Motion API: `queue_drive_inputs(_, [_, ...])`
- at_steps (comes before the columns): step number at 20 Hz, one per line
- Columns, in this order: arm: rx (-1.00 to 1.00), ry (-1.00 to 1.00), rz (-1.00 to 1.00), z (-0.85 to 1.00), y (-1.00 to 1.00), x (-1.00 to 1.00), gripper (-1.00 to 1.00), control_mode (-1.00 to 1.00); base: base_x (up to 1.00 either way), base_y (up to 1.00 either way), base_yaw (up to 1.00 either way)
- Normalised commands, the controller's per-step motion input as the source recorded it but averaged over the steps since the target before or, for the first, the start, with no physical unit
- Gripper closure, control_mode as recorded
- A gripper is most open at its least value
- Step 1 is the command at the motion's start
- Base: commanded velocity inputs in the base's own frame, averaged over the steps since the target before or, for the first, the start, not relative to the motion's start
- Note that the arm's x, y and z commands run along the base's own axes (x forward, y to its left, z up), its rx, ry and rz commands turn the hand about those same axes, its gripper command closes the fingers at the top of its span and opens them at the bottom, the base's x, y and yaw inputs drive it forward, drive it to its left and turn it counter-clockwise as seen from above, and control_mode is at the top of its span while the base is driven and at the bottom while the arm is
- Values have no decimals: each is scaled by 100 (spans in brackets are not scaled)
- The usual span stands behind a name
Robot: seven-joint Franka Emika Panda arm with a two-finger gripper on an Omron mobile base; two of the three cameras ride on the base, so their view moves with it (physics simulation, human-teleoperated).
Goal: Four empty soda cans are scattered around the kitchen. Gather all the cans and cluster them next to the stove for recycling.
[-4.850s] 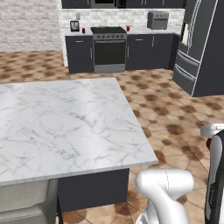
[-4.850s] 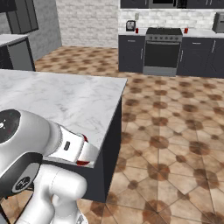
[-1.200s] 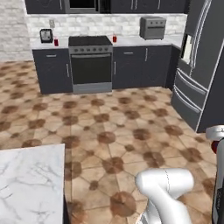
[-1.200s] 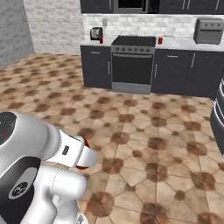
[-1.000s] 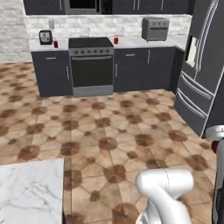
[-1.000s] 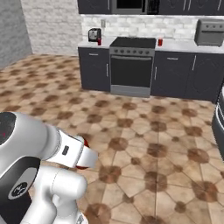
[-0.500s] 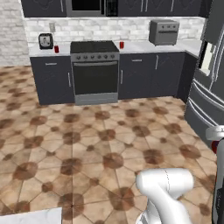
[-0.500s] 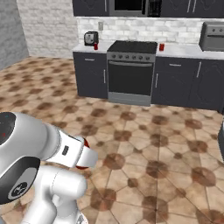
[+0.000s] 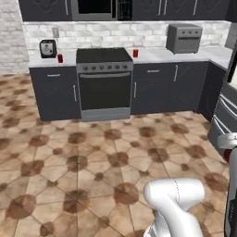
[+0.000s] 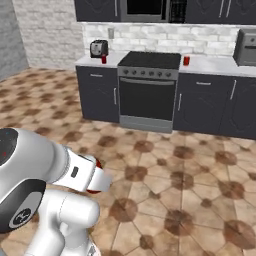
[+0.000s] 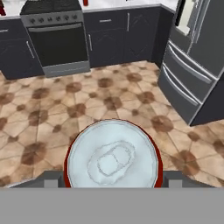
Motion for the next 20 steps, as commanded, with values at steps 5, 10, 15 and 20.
queue_drive_inputs(5, [0, 0, 0, 0, 0, 0, 100, 100, 100, -31, 0])
queue_drive_inputs(10, [0, 0, 0, 0, 0, 0, 100, 100, 100, -35, 0])
queue_drive_inputs(15, [0, 0, 0, 0, 0, 0, 100, 100, 97, -33, 2])
queue_drive_inputs(20, [0, 0, 0, 0, 0, 0, 100, 100, 95, -23, 3])
